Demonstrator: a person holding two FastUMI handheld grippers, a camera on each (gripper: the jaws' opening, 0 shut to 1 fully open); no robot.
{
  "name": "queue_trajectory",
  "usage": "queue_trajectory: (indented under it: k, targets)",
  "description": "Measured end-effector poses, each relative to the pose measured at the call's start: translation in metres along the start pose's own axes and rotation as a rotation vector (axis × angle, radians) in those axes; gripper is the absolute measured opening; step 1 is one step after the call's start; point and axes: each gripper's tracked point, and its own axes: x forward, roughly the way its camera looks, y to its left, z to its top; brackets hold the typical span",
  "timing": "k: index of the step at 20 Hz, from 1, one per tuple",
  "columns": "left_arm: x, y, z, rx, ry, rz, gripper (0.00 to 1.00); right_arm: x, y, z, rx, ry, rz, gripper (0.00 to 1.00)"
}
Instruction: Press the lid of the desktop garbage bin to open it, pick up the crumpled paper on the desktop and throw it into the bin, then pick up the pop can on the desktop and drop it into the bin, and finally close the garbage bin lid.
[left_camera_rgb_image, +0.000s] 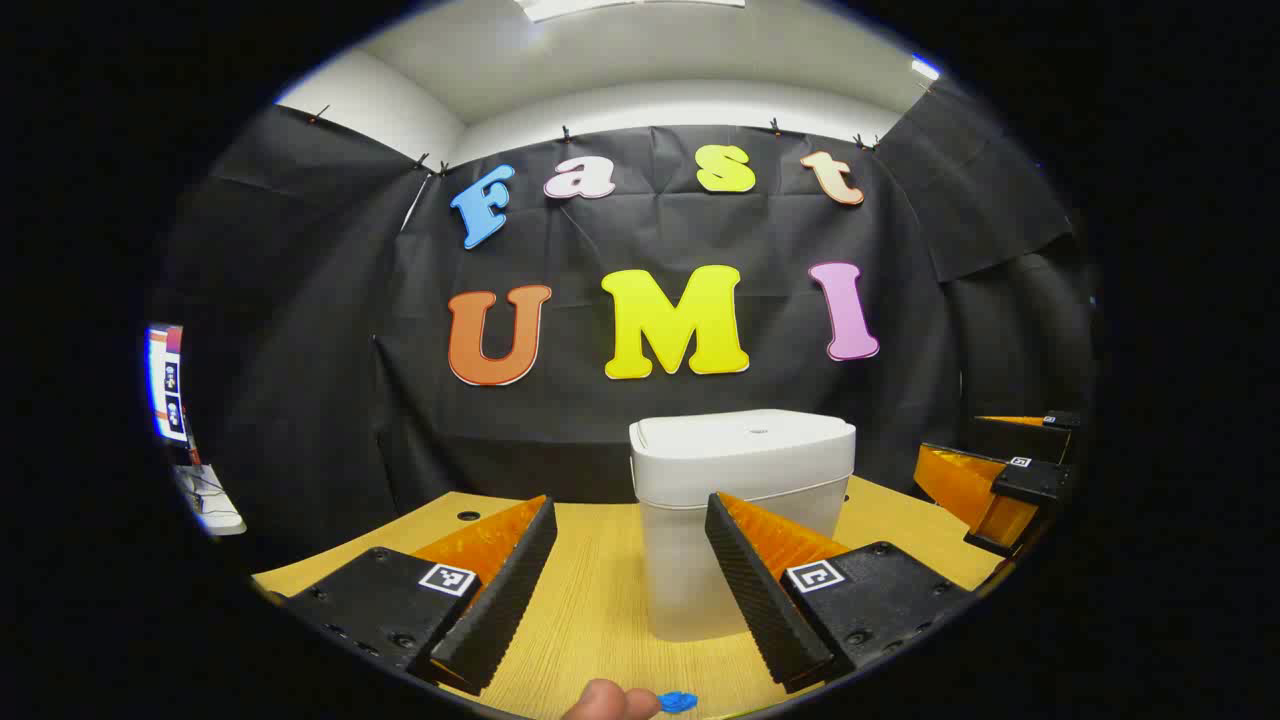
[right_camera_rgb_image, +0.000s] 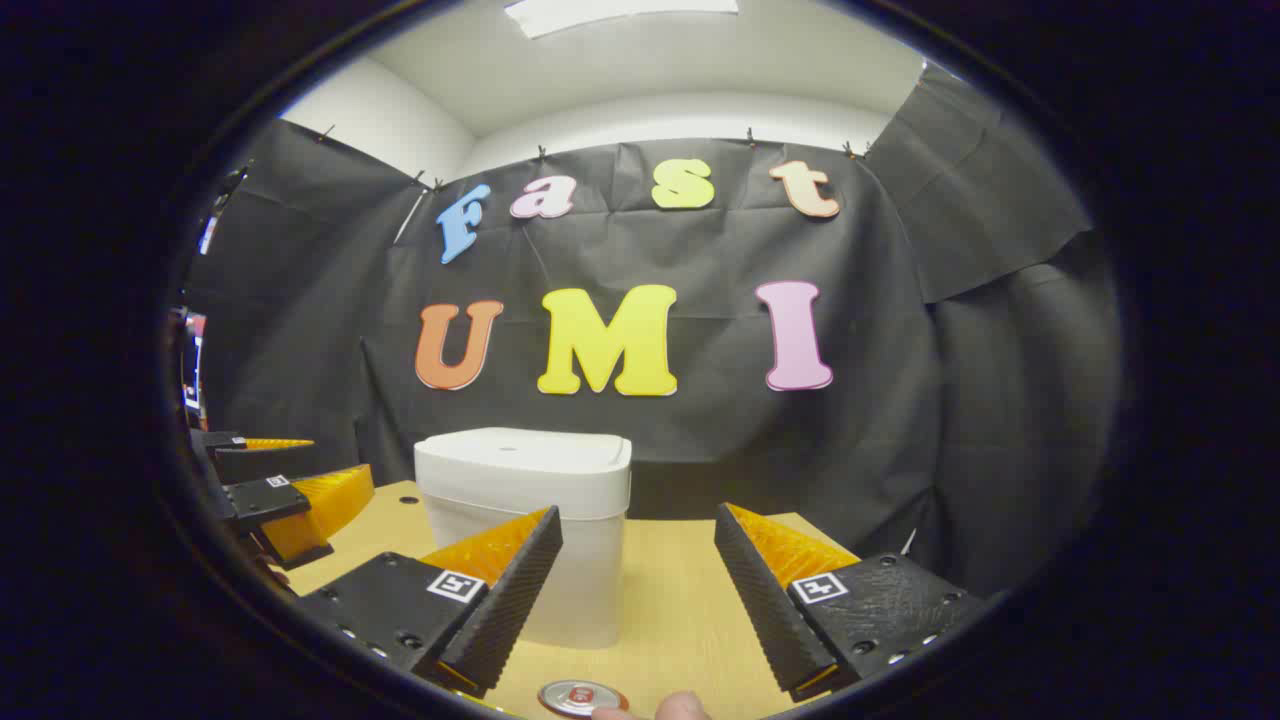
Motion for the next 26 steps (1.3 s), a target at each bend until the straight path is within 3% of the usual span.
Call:
queue_trajectory:
  k: [26]
  targets:
    - [-0.005,-0.006,0.003,-0.007,0.001,0.006,0.96,-0.003,-0.013,0.002,0.031,0.008,-0.016,0.95]
